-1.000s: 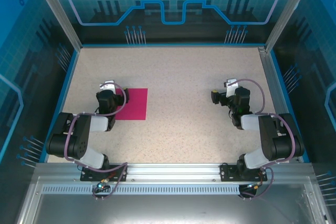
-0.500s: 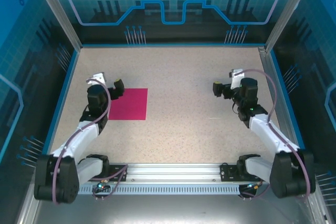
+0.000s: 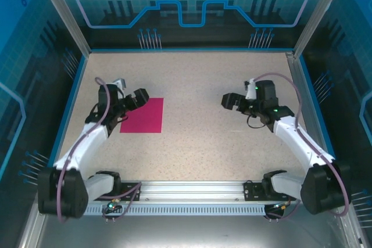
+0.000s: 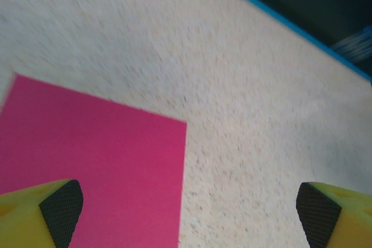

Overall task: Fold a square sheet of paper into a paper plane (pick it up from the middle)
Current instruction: Move the square sheet of paper to the center of the table.

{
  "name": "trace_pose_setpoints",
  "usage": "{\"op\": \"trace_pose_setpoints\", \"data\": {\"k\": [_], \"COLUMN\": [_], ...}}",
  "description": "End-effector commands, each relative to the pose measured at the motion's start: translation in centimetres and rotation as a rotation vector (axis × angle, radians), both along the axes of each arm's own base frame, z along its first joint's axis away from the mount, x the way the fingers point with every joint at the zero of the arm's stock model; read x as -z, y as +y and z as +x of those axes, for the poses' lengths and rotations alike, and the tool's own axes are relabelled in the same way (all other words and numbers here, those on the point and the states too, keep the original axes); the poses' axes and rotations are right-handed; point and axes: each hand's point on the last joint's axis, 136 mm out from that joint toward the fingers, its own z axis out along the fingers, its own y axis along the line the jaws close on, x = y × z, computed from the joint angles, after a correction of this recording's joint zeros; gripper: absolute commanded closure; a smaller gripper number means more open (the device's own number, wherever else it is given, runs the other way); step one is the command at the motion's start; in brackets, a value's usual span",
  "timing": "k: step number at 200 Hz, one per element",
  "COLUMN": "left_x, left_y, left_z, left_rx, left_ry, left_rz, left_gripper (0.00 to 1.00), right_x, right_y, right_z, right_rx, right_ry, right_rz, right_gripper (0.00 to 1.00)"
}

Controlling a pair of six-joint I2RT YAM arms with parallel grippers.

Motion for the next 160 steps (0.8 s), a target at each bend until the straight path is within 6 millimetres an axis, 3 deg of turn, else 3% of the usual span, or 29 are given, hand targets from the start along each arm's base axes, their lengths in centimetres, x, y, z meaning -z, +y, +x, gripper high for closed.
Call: {"op": "trace_pose_setpoints", "data": {"k": [1,36,80,113,160], "left_x": [1.2,5.0,8.7,10.8,13.0], "left_y": [-3.8,-4.7,-5.6,-6.3,-8.4], "left_z": [0.3,2.3,3.0,2.2,-0.6], "left_rx": [0.157,0.166,0.173,0.169,0.175], "left_ry": [0.121,0.257,0.363,0.42,0.477], "left_rz": [-0.07,-0.045,-0.05,-0.076,-0.1], "left_gripper": [0.01,0.02,0.02,0.02,0.01], "right_x": [-0.5,1.2,1.5,2.2,3.3], "right_y": [3.1,5.7,6.4,6.4,6.4], "right_z": [-0.4,-0.4,0.6,1.7,1.9], "right_rx": [-0.072,-0.13,-0.127,-0.078,-0.056], "right_ry": [0.043,0.047,0.069,0.078,0.115], "right_rz": [-0.023,-0.113,-0.129,-0.12,-0.126], "right_gripper": [0.01,0.0,0.0,0.01,0.0]}}
